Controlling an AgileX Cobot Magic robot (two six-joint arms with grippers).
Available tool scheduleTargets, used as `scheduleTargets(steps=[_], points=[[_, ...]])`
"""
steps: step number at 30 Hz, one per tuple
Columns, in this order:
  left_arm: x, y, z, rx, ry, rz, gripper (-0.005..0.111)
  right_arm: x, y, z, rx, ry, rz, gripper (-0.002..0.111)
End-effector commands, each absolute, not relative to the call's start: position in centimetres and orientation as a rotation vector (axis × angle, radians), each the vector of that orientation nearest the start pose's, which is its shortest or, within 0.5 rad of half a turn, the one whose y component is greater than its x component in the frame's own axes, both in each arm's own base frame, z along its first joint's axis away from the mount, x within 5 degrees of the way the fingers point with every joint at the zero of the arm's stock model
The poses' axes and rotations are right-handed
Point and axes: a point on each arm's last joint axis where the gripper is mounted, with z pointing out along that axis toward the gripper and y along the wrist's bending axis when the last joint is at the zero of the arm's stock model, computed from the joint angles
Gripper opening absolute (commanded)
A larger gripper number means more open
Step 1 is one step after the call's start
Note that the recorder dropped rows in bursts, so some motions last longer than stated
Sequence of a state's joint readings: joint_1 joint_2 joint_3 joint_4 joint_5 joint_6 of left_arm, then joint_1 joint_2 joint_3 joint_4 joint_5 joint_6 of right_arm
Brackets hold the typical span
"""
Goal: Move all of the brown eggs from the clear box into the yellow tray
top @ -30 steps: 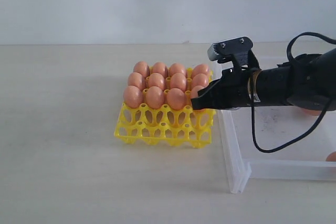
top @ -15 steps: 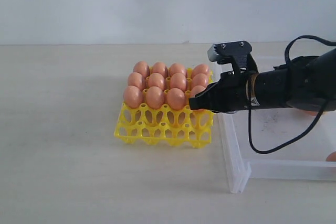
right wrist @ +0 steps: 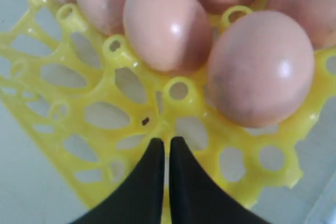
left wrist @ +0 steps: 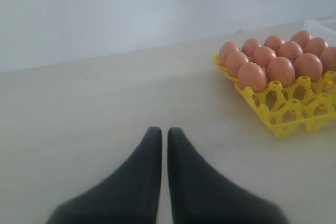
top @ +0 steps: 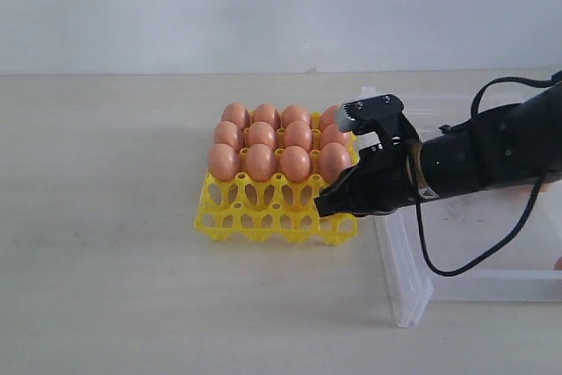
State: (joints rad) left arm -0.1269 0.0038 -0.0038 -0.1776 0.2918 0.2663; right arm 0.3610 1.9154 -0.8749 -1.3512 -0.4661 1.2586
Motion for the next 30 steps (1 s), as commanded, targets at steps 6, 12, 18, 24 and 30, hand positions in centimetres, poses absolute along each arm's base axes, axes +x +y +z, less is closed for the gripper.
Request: scheduleTargets(steps=[6,12,18,24,30], points=[[5.4,-1.1,18.8,0.233,1.748,-0.058,0.004,29.7,14.8,22.2,-0.775,2.036,0.526,0.000],[5.4,-1.1,18.8,0.233,1.748,-0.058,0.004,29.0,12.7,24.1,-0.611,2.091,0.352,0.000],[5.4,-1.1,18.8,0.233,1.748,-0.058,0.004,28.3,9.8,29.3,-0.361,1.930,0.104,0.000],[5.4,-1.1,18.8,0.233,1.748,-0.058,0.004,23.6,8.7,37.3,-0.440,1.635,0.111,0.000],[5.4,-1.1,18.8,0.233,1.748,-0.058,0.004,15.9,7.0,42.9,-0.707,1.255,-0.080,0.000]])
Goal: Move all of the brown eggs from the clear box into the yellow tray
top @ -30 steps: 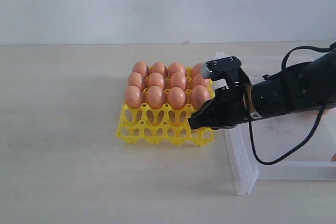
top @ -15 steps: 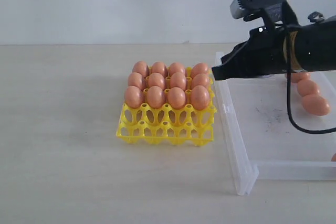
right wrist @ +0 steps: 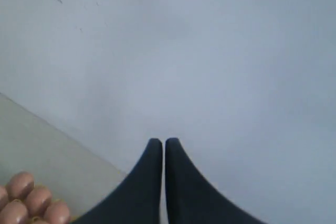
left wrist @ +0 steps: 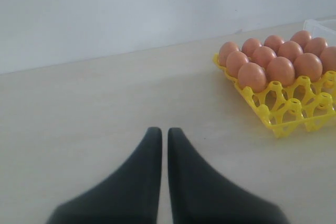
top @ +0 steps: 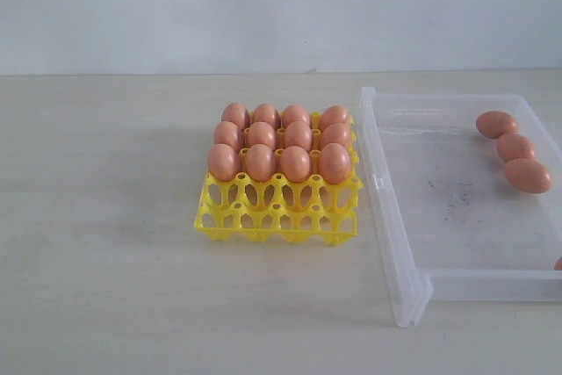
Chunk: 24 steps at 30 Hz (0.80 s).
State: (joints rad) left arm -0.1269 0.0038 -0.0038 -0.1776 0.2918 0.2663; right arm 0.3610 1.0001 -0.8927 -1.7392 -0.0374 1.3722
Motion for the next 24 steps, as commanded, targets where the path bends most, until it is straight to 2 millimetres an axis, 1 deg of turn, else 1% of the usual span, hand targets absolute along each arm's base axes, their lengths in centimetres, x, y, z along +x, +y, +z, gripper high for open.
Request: scheduleTargets(steps=[1,4,6,9,10,11,12,13,15,16,17,18,19,20,21,22,23,24], points=[[5.4,-1.1,18.8,0.233,1.748,-0.058,0.004,14.5,6.4,43.8,-0.698,1.203,-0.110,0.000],[5.4,-1.1,18.8,0.233,1.748,-0.058,0.004,10.8,4.1,45.7,-0.637,1.070,-0.306,0.000],[5.4,-1.1,18.8,0.233,1.748,-0.058,0.004,8.4,2.2,46.7,-0.613,0.983,-0.544,0.000],[5.4,-1.1,18.8,0.233,1.748,-0.058,0.004,5.8,-0.3,47.4,-0.596,0.910,-0.931,0.000],[5.4,-1.1,18.8,0.233,1.748,-0.058,0.004,5.0,-0.9,47.5,-0.584,0.901,-1.016,0.000],[5.4,-1.1,18.8,0.233,1.748,-0.058,0.004,4.5,-1.6,47.5,-0.561,0.907,-1.091,0.000],[5.4,-1.1,18.8,0.233,1.748,-0.058,0.004,3.9,-2.3,47.6,-0.513,0.928,-1.128,0.000],[5.4,-1.1,18.8,0.233,1.748,-0.058,0.004,3.7,-2.7,47.4,-0.451,0.977,-1.078,0.000],[5.4,-1.1,18.8,0.233,1.748,-0.058,0.004,3.8,-3.7,46.5,-0.315,1.140,-0.942,0.000],[5.4,-1.1,18.8,0.233,1.748,-0.058,0.004,4.2,-3.9,45.9,-0.286,1.224,-0.902,0.000],[5.4,-1.1,18.8,0.233,1.748,-0.058,0.004,5.0,-3.9,44.8,-0.271,1.365,-0.842,0.000],[5.4,-1.1,18.8,0.233,1.748,-0.058,0.004,5.8,-3.6,44.0,-0.327,1.449,-0.825,0.000],[5.4,-1.1,18.8,0.233,1.748,-0.058,0.004,6.6,-3.1,43.2,-0.369,1.535,-0.769,0.000],[5.4,-1.1,18.8,0.233,1.748,-0.058,0.004,7.8,-2.1,42.2,-0.430,1.634,-0.661,0.000],[5.4,-1.1,18.8,0.233,1.748,-0.058,0.004,8.9,-1.3,41.4,-0.479,1.720,-0.606,0.000],[5.4,-1.1,18.8,0.233,1.748,-0.058,0.004,9.8,-0.4,40.5,-0.522,1.804,-0.554,0.000],[5.4,-1.1,18.8,0.233,1.748,-0.058,0.004,11.2,0.8,39.4,-0.570,1.946,-0.506,0.000],[5.4,-1.1,18.8,0.233,1.748,-0.058,0.004,12.2,1.5,38.5,-0.591,2.053,-0.500,0.000]])
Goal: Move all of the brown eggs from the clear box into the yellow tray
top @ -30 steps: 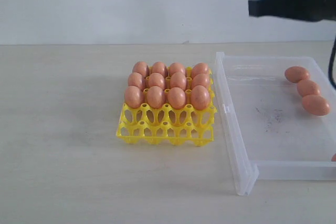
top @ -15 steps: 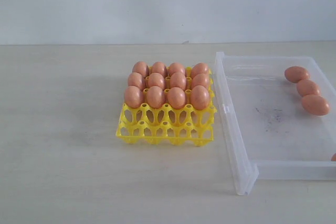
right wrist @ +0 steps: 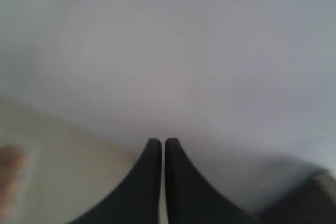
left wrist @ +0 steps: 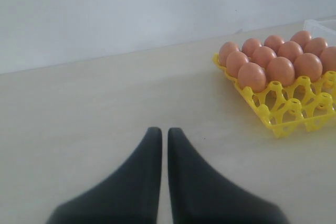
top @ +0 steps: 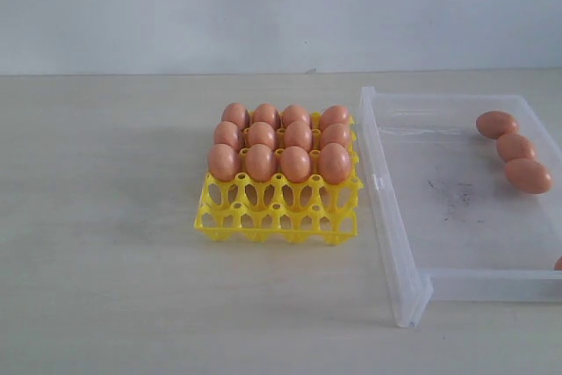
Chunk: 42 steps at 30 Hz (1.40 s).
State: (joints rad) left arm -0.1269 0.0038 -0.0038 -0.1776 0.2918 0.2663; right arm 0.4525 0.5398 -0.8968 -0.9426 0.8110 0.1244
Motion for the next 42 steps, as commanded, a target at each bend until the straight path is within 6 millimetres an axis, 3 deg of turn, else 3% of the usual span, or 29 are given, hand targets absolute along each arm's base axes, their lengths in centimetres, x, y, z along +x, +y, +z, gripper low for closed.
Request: scheduleTargets(steps=[1,3,6,9,12,14,15,18,20,24,29,32,38,42], points=[[5.4,-1.1,18.8,0.233,1.748,-0.058,0.004,13.1,2.3,37.6,-0.604,2.164,-0.501,0.000],[5.4,-1.1,18.8,0.233,1.748,-0.058,0.004,15.5,4.5,35.5,-0.699,2.386,-0.538,0.000],[5.4,-1.1,18.8,0.233,1.748,-0.058,0.004,19.2,7.5,32.5,-0.943,2.521,-0.561,0.000],[5.4,-1.1,18.8,0.233,1.748,-0.058,0.004,21.6,8.7,30.3,-1.098,2.610,-0.549,0.000],[5.4,-1.1,18.8,0.233,1.748,-0.058,0.004,22.7,9.6,29.2,-1.187,2.713,-0.163,0.000],[5.4,-1.1,18.8,0.233,1.748,-0.058,0.004,23.4,10.2,29.5,-1.241,2.630,0.237,0.000],[5.4,-1.1,18.8,0.233,1.748,-0.058,0.004,23.8,10.1,29.8,-1.257,2.553,0.358,0.000],[5.4,-1.1,18.8,0.233,1.748,-0.058,0.004,25.3,8.7,31.1,-1.093,2.383,0.528,0.000],[5.4,-1.1,18.8,0.233,1.748,-0.058,0.004,26.2,7.0,31.6,-0.991,2.342,0.462,0.000],[5.4,-1.1,18.8,0.233,1.748,-0.058,0.004,27.8,3.5,31.8,-0.835,2.329,0.163,0.000],[5.4,-1.1,18.8,0.233,1.748,-0.058,0.004,28.7,1.7,30.9,-0.936,2.357,-0.140,0.000],[5.4,-1.1,18.8,0.233,1.748,-0.058,0.004,29.6,1.7,30.0,-0.978,2.353,-0.161,0.002],[5.4,-1.1,18.8,0.233,1.748,-0.058,0.004,31.3,1.0,25.8,-1.311,2.421,-0.264,0.023],[5.4,-1.1,18.8,0.233,1.748,-0.058,0.004,33.5,0.3,23.2,-1.279,2.433,-0.380,0.049]])
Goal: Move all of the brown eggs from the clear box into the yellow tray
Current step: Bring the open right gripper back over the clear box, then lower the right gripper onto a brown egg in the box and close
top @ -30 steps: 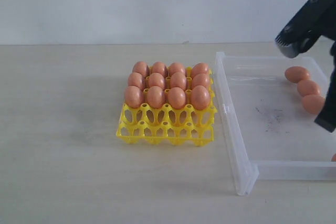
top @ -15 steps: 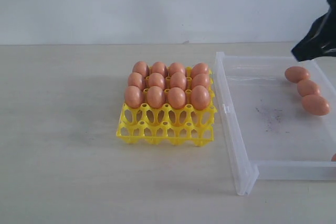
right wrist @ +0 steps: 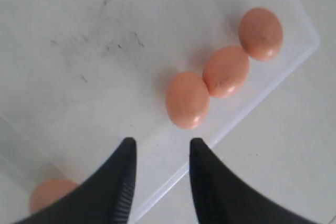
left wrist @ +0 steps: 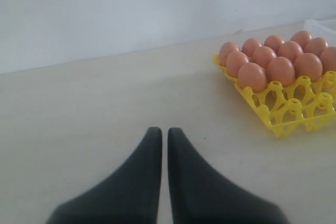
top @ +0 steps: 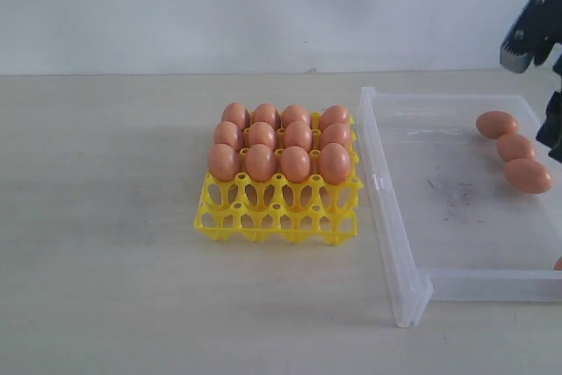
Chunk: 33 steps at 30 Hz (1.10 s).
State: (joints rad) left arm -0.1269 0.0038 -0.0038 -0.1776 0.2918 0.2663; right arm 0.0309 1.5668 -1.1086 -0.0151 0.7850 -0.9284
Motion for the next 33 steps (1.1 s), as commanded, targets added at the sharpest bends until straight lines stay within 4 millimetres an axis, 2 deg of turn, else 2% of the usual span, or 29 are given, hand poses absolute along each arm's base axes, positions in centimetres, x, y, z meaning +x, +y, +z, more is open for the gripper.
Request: scheduleTargets(steps=[1,2,5,8,11,13,14,15,22,25,33], points=[[5.4,-1.1,18.8,0.233,1.748,-0.058,0.004,34.0,0.3,22.8,-1.267,2.417,-0.397,0.053],[5.4,-1.1,18.8,0.233,1.748,-0.058,0.004,34.5,0.3,22.4,-1.256,2.389,-0.407,0.056],[5.4,-1.1,18.8,0.233,1.748,-0.058,0.004,36.3,0.6,21.8,-1.210,2.253,-0.450,0.053],[5.4,-1.1,18.8,0.233,1.748,-0.058,0.004,36.3,0.5,21.2,-1.218,2.284,-0.437,0.053],[5.4,-1.1,18.8,0.233,1.748,-0.058,0.004,36.8,0.4,19.4,-1.264,2.379,-0.394,0.054],[5.4,-1.1,18.8,0.233,1.748,-0.058,0.004,36.9,0.4,18.1,-1.218,2.445,-0.358,0.072],[5.4,-1.1,18.8,0.233,1.748,-0.058,0.004,37.0,0.4,17.7,-1.112,2.492,-0.334,0.082],[5.4,-1.1,18.8,0.233,1.748,-0.058,0.004,37.0,0.4,17.5,-1.088,2.516,-0.324,0.086],[5.4,-1.1,18.8,0.233,1.748,-0.058,0.004,35.9,0.2,17.1,-1.136,2.632,-0.294,0.078],[5.4,-1.1,18.8,0.233,1.748,-0.058,0.004,35.9,0.1,17.1,-1.157,2.637,-0.309,0.075],[5.4,-1.1,18.8,0.233,1.748,-0.058,0.004,36.2,0.1,16.8,-1.151,2.611,-0.315,0.075]])
